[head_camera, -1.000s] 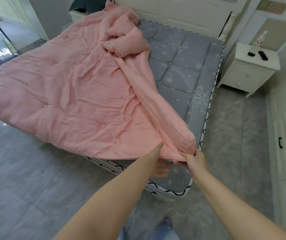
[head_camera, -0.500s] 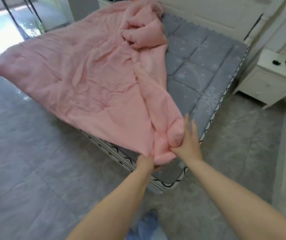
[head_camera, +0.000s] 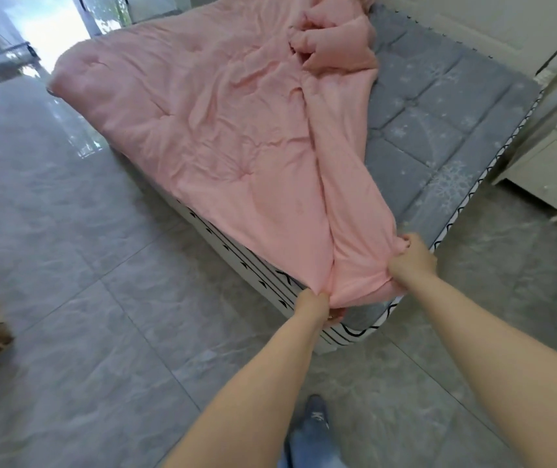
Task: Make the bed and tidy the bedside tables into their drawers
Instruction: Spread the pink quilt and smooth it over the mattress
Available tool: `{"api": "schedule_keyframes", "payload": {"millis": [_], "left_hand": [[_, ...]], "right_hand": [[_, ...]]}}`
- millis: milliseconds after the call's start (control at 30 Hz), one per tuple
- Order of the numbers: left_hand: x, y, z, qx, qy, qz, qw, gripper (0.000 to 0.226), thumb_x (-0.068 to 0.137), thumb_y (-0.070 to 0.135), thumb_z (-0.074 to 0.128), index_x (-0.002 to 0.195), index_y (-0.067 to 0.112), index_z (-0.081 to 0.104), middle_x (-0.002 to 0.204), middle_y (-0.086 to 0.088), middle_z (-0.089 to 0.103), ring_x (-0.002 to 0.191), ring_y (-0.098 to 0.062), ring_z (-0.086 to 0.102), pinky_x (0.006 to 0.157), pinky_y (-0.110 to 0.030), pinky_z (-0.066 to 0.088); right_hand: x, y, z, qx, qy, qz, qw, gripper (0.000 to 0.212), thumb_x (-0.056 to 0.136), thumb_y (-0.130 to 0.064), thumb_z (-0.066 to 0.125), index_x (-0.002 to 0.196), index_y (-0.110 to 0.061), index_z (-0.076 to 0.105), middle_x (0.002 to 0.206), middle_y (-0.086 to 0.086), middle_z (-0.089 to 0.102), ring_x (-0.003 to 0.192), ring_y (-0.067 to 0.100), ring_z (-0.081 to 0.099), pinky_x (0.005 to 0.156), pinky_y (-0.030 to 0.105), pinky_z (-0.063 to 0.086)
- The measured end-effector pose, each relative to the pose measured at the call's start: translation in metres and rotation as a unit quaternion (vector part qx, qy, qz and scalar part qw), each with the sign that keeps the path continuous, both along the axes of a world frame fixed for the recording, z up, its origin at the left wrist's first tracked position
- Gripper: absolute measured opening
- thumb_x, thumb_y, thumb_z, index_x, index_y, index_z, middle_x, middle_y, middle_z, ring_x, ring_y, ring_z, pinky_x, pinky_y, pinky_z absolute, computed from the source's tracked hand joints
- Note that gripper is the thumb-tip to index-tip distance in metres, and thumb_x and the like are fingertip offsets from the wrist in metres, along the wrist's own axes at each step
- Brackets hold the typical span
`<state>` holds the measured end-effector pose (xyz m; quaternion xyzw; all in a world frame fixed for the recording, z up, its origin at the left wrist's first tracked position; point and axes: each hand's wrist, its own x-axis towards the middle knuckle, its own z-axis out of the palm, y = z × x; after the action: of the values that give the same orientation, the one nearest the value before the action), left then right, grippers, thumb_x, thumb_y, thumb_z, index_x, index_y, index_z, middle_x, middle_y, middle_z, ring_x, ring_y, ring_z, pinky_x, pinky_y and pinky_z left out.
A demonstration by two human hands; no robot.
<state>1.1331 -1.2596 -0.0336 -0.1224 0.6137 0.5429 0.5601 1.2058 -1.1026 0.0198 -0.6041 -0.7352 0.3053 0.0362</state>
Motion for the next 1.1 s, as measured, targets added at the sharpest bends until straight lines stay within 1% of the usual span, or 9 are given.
{"api": "schedule_keyframes", "payload": {"millis": [100,200,333,433,533,633,767,900,1100], "left_hand": [[0.019,-0.009,-0.006,-0.001,0.006,-0.009,1.000,0.018,0.095,0.009,0.041,0.110,0.001,0.045,0.111,-0.022,0.058,0.072,-0.028,0.065,0.058,-0.039,0.060],[0.044,-0.015,-0.035,-0.047,0.054,-0.056,0.996,0.048,0.079,0.027,0.049,0.116,-0.002,0.052,0.112,-0.022,0.062,0.092,-0.038,0.066,0.077,-0.049,0.058],[0.063,-0.019,-0.059,-0.095,0.070,-0.108,0.987,0.043,0.082,0.026,0.047,0.117,0.001,0.055,0.114,-0.021,0.065,0.095,-0.037,0.068,0.067,-0.038,0.057],[0.071,-0.021,-0.064,-0.101,-0.015,-0.143,0.984,0.028,0.096,0.014,0.041,0.117,0.005,0.057,0.102,-0.009,0.068,0.087,-0.028,0.067,0.060,-0.026,0.045],[0.088,-0.018,-0.076,-0.148,-0.031,-0.170,0.974,0.021,0.100,0.011,0.041,0.087,0.012,0.056,0.075,0.002,0.058,0.061,-0.015,0.047,0.056,-0.026,0.035],[0.102,-0.012,-0.080,-0.159,-0.006,-0.159,0.974,0.024,0.099,0.008,0.042,0.077,0.014,0.050,0.072,0.002,0.056,0.059,-0.014,0.049,0.056,-0.026,0.035],[0.109,0.005,-0.060,-0.152,0.075,-0.173,0.970,0.022,0.092,0.005,0.048,0.072,0.013,0.055,0.070,-0.004,0.059,0.056,-0.020,0.053,0.054,-0.024,0.040],[0.121,0.029,-0.021,-0.134,0.116,-0.150,0.973,0.008,0.095,0.014,0.048,0.093,0.012,0.055,0.082,-0.004,0.062,0.067,-0.020,0.062,0.042,-0.020,0.035],[0.131,0.061,0.030,-0.078,0.150,-0.147,0.975,0.024,0.097,0.015,0.050,0.119,0.008,0.058,0.102,-0.007,0.065,0.087,-0.020,0.063,0.070,-0.029,0.048]], "right_hand": [[0.039,-0.018,-0.018,-0.027,-0.036,-0.040,0.998,0.048,0.084,-0.001,0.051,0.130,-0.008,0.044,0.126,0.024,0.057,0.118,0.042,0.052,0.095,0.036,0.041],[0.080,-0.036,-0.044,-0.056,-0.060,-0.096,0.992,0.055,0.082,0.001,0.054,0.134,-0.003,0.039,0.131,0.025,0.054,0.122,0.043,0.050,0.099,0.038,0.040],[0.111,-0.051,-0.079,-0.081,-0.031,-0.157,0.984,0.047,0.080,-0.001,0.057,0.125,-0.001,0.042,0.126,0.026,0.055,0.116,0.042,0.053,0.097,0.043,0.043],[0.126,-0.052,-0.111,-0.160,-0.030,-0.149,0.975,0.058,0.078,-0.020,0.065,0.129,-0.010,0.041,0.127,0.021,0.055,0.111,0.039,0.058,0.096,0.049,0.049],[0.151,-0.057,-0.114,-0.237,-0.067,-0.133,0.960,0.058,0.087,-0.015,0.062,0.139,-0.015,0.037,0.130,0.017,0.055,0.106,0.030,0.058,0.089,0.040,0.050],[0.173,-0.055,-0.114,-0.161,-0.002,-0.101,0.982,0.041,0.086,0.000,0.053,0.125,-0.012,0.058,0.116,0.014,0.066,0.092,0.022,0.058,0.086,0.032,0.049],[0.191,-0.038,-0.103,-0.132,0.072,-0.009,0.989,0.040,0.081,0.006,0.053,0.099,-0.027,0.066,0.092,-0.004,0.070,0.094,0.018,0.066,0.091,0.039,0.054],[0.197,-0.004,-0.081,-0.116,0.142,-0.014,0.983,0.039,0.078,-0.001,0.056,0.082,-0.038,0.068,0.080,-0.014,0.073,0.088,0.013,0.069,0.084,0.035,0.054],[0.207,0.036,-0.028,-0.144,0.211,-0.022,0.966,0.027,0.078,-0.010,0.059,0.080,-0.034,0.071,0.080,-0.013,0.075,0.088,0.011,0.067,0.081,0.035,0.054]]}}
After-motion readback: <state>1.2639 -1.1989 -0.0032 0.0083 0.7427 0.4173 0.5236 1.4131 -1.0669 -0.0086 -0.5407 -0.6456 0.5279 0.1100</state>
